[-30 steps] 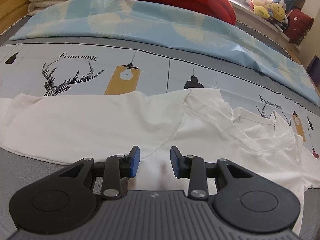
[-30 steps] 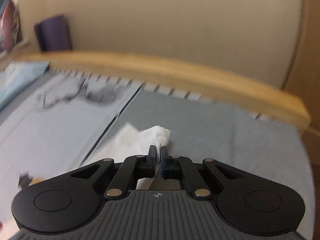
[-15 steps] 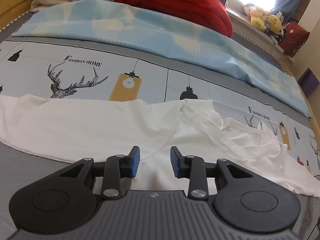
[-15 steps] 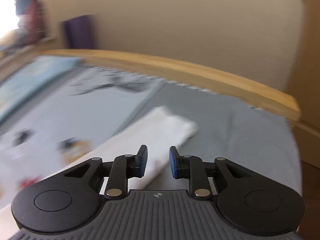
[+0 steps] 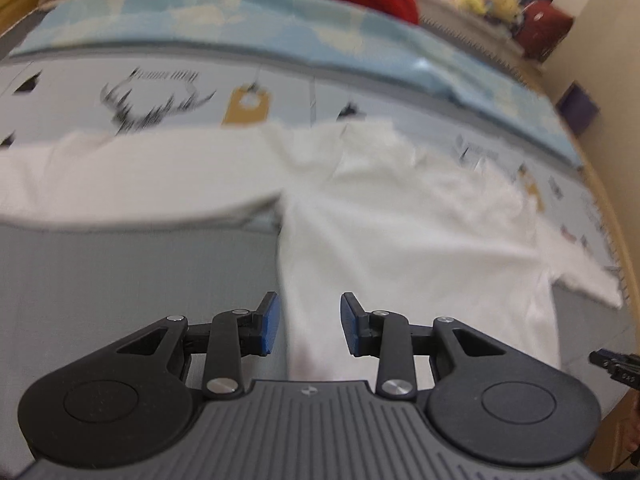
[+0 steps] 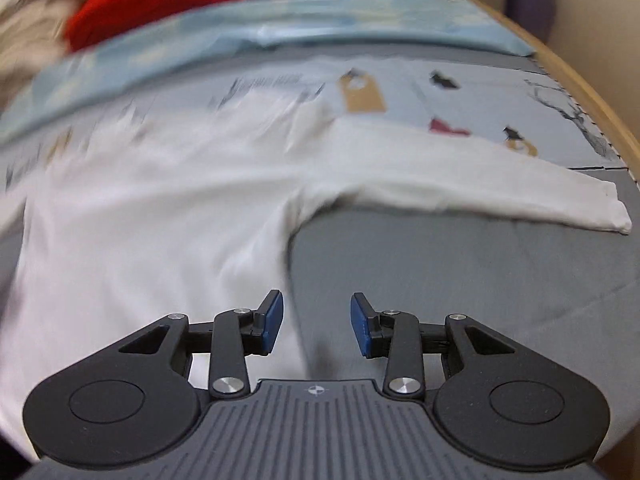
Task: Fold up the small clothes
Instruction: 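Grasp the T-shirt hem with both grippers and pull it straight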
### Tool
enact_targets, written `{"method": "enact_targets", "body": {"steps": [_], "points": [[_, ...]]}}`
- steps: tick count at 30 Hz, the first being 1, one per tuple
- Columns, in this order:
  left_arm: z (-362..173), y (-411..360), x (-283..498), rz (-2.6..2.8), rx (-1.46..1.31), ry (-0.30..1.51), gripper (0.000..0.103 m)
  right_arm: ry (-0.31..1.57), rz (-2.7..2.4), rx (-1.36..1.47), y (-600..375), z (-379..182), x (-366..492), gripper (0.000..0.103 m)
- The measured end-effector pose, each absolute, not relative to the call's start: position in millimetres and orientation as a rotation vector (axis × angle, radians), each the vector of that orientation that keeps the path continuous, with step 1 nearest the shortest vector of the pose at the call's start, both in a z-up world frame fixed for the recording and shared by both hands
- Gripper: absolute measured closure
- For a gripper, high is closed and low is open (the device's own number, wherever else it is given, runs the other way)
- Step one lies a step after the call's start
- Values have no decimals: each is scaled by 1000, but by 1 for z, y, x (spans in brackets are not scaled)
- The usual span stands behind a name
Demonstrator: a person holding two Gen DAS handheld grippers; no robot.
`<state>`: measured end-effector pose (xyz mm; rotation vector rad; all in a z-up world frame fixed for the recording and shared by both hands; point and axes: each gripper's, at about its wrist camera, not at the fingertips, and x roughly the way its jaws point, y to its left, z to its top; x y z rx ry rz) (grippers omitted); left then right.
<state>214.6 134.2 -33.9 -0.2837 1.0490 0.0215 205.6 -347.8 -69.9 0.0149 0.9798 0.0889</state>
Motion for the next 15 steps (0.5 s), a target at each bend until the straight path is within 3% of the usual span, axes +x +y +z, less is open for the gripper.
{"method": "enact_targets", "body": {"steps": [6,10,12,15], "points": [[-27,104,139,-88,-140,1047,66,1037,73,109,-340,-85,163,63],[-69,112,97,-103,-249,1073,66,1079,49,74,-339,-101,151,62],[-100,119,92,-24,-305,1231,67,1107,30,61,-341,-109,147,62],[-111,122,94,-24,-321,1256,67,1162,2,72,-351,-119,142,62]]}}
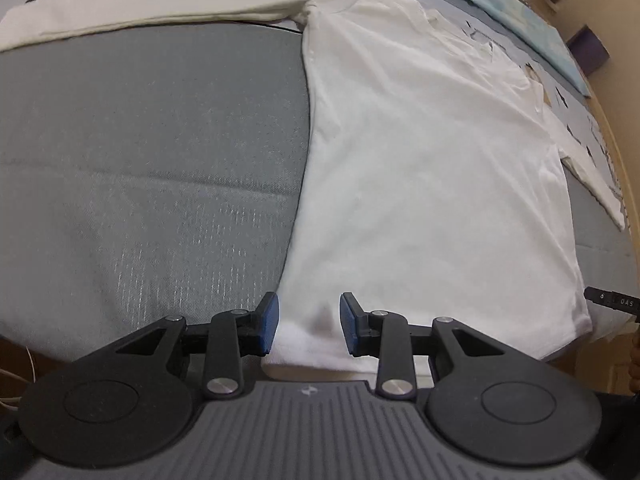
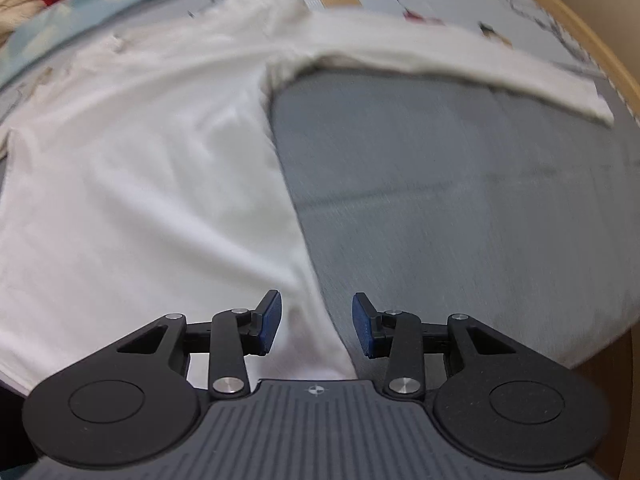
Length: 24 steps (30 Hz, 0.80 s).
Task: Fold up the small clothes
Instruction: 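Grasp the T-shirt hem with both grippers and pull it straight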
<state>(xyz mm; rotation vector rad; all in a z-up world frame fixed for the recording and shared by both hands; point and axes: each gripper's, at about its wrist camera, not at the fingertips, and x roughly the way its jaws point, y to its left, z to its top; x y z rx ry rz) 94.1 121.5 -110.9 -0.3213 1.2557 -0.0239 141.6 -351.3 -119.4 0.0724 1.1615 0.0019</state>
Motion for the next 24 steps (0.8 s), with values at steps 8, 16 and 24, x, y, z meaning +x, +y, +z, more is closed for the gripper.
{"method": "enact_targets", "body": {"steps": [8,16,24], "points": [[-131,112,94,-12,-197,1338,97,1272,31,-4,-352,-143,133,84],[-120,117,87,-34,-181,1298,98,1207,78,189,-378,-115,117,99],[-112,122,95,-84,-201,1257,88,1229,17,156,-378,-119,114,98]]}}
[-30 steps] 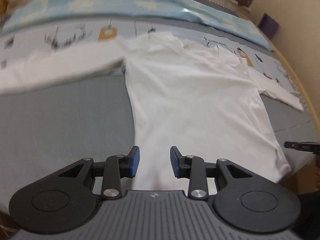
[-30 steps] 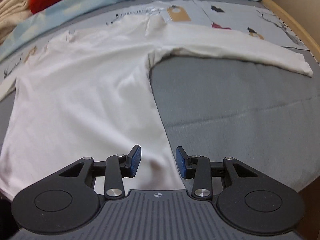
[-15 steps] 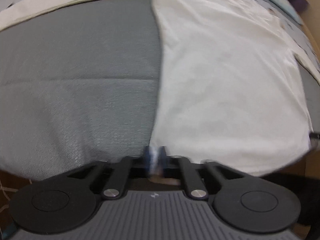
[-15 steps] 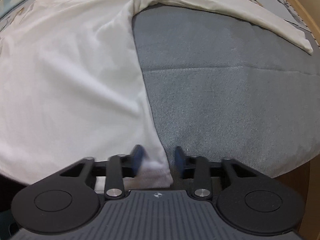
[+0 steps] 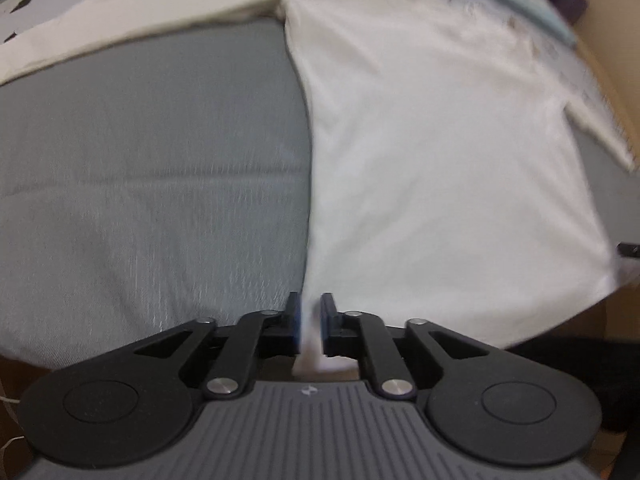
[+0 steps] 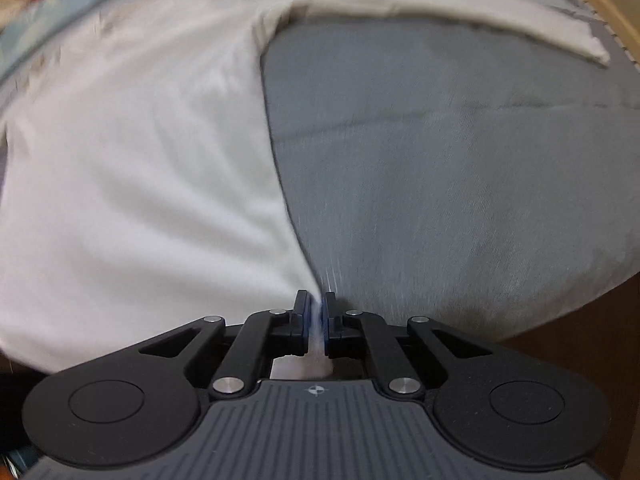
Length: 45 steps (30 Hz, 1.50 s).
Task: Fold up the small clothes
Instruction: 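Grasp the T-shirt hem with both grippers and pull it straight, then release the hem and raise both grippers over the flattened T-shirt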
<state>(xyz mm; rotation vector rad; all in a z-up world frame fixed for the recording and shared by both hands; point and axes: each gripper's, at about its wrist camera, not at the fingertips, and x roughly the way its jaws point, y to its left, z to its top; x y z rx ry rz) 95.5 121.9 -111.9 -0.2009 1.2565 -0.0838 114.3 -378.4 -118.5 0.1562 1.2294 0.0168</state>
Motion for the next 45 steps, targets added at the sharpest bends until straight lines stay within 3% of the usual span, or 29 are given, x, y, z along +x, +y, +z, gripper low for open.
{"method": "enact_targets", "body": {"steps": [3,6,9,17,25,33,40,43,45], "points": [[-113,115,98,-115,-207,1253,87,1165,14,156,-380,-107,113,96],[-137,98,94,-92,-69,1366,87,1205,55,151,-378,-117,111,95],[-128,99,92,-104,-79,1325,86,1315,38,28,-363,-136,119,88],[-125,90,102,-101,-50,1313,83,1325,28,-36,-360,-139,123,76],[-56,126,112,74,-254,934,82,952,-25,128,-355,-70,127,76],[12,207,151,236,-268,716,84,761,27,84,-307,-13,156,76],[-30,274,198,388,-188,639,85,553,125,161,-241,55,204,76],[-66,305,213,417,-292,754,85,475,175,74,-211,54,224,76],[-69,323,217,439,-299,720,85,463,180,8,-199,36,232,76]]}}
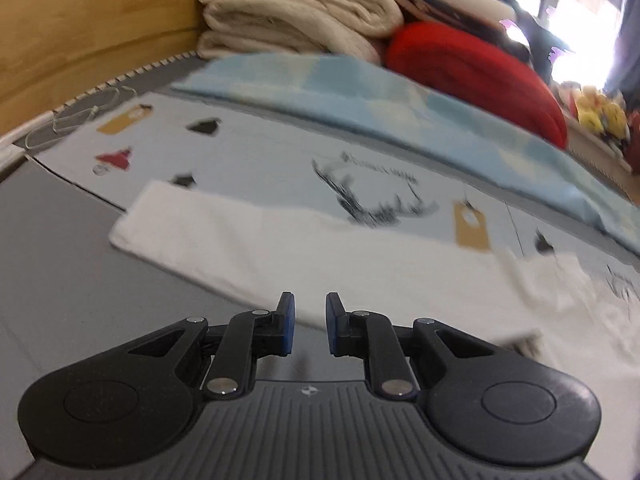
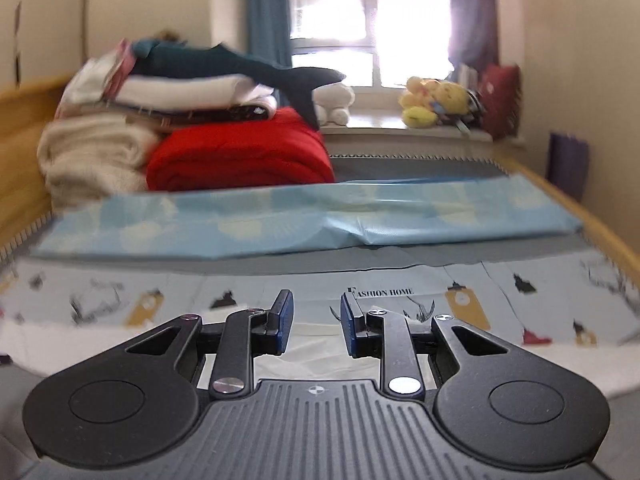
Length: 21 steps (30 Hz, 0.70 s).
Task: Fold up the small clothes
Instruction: 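Release the hem and raise both grippers over the flattened T-shirt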
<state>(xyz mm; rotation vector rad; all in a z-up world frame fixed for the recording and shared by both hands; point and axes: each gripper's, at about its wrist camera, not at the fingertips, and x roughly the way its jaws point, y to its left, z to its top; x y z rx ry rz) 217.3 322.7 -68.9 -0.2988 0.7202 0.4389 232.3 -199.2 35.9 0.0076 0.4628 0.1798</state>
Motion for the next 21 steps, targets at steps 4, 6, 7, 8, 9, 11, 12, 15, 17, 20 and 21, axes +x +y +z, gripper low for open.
{"method": "enact_targets", "body": {"steps": [4,6,7,8,9,11,12,15,17,20,21], "points": [[-89,366,223,529,-383,753,85,692,116,-85,-183,-19,263,76],[-97,390,226,579,-470,737,83,773,138,-36,-185,-33,280,76],[-101,401,227,603,-513,724,80,800,151,-18,-186,-37,287,76],[-105,411,228,624,-552,717,74,814,155,-12,-185,-40,293,76],[-111,420,227,644,-598,715,71,817,152,-24,-186,-43,297,76],[-122,437,222,679,-681,729,69,832,136,-63,-185,-48,301,76],[-128,442,220,690,-710,721,69,843,129,-65,-183,-51,300,76],[-128,446,223,706,-685,684,86,859,135,-23,-185,-56,302,76],[-122,441,228,720,-658,671,101,862,134,-18,-186,-60,297,76],[-95,409,245,700,-556,615,102,856,122,-22,-193,-61,295,76],[-84,394,254,665,-520,591,102,857,115,-18,-197,-62,294,76]]}}
